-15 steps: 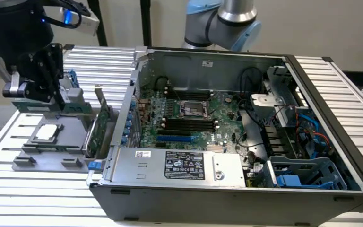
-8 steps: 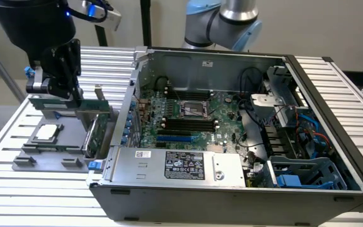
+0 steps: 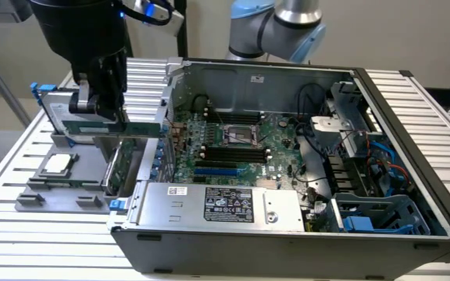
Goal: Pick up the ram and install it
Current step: 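Pick up the ram and move it above insertion slot, then insert the ram into the slot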
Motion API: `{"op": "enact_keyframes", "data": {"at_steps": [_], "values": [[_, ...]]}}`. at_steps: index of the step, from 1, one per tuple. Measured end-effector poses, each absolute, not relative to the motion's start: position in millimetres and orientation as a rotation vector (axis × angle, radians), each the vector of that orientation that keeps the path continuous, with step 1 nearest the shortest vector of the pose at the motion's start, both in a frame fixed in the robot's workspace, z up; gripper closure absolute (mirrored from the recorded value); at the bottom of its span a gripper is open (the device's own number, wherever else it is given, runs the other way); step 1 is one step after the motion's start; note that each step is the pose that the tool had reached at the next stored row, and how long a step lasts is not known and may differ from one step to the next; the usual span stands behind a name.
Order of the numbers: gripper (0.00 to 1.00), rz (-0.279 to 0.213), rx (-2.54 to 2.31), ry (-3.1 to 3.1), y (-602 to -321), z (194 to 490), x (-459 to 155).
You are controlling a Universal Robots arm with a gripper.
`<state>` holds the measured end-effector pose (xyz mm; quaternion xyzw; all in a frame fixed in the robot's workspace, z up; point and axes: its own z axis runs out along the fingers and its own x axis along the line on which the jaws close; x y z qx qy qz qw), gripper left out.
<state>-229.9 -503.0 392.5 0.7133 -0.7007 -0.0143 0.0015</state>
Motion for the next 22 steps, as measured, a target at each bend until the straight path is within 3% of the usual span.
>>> {"op": "enact_keyframes", "data": {"at_steps": [22], "values": [[1.00,-0.055,2.244,-2.204,-503.0,393.9,-129.6]]}}
